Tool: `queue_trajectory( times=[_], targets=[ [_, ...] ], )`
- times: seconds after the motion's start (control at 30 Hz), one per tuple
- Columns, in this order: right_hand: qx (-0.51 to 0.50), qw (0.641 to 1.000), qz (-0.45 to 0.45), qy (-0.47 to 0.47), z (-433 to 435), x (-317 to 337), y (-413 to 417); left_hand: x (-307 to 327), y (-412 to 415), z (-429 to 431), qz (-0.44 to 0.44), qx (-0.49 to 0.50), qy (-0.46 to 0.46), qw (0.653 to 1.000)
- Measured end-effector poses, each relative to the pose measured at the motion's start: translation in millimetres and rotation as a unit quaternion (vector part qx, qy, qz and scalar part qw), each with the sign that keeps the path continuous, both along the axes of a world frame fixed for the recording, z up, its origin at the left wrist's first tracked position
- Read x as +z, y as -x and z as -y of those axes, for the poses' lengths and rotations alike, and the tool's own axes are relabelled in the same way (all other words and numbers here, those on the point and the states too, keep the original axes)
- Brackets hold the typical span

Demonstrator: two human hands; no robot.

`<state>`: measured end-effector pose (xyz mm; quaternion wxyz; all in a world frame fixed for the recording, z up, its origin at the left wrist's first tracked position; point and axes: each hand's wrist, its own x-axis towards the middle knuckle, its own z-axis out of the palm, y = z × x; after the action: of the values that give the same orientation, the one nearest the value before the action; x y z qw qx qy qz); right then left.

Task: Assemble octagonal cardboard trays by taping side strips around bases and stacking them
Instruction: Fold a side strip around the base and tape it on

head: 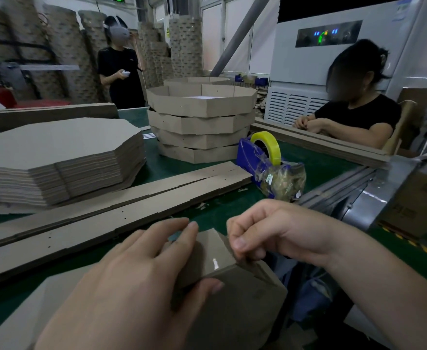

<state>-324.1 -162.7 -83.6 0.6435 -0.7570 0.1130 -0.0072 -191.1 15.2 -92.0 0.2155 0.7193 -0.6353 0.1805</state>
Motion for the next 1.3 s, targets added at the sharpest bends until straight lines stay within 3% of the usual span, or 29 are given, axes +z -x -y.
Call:
queue_trajectory(
  times=[0.27, 0.47, 0.63, 0.77, 0.8, 0.87, 0.97, 1.2, 1.3],
  targets=[
    [0.000, 1.000, -0.018, -0.016, 5, -5, 2, 4, 1, -5, -0.015, -0.060, 0.008, 0.998],
    [0.004, 0.992, -0.109, 0.067, 4, 5, 2, 2, 4, -4, -0.017, -0.058, 0.001, 0.998],
    [0.028, 0.982, -0.177, 0.066, 8, 11, 1, 2, 6, -2, -0.013, -0.065, 0.006, 0.998],
    [0.020, 0.925, -0.288, 0.249, 11, 7, 3, 3, 4, -6, -0.028, -0.059, 0.020, 0.998],
    [0.016, 0.921, -0.281, 0.268, 12, 6, 5, 4, 4, -7, -0.029, -0.059, 0.020, 0.998],
    [-0.003, 0.942, -0.184, 0.280, 16, 3, 6, 4, 6, -7, -0.023, -0.062, 0.019, 0.998],
    [-0.041, 0.983, -0.008, 0.180, 15, -1, -1, 4, 9, -5, -0.027, -0.061, 0.008, 0.998],
    [-0.008, 0.998, 0.038, -0.052, 1, -22, -17, 3, 7, -4, -0.034, -0.059, 0.013, 0.998],
    [-0.022, 0.995, 0.061, -0.071, 0, -28, -19, 2, 5, -4, -0.036, -0.062, 0.020, 0.997]
  ],
)
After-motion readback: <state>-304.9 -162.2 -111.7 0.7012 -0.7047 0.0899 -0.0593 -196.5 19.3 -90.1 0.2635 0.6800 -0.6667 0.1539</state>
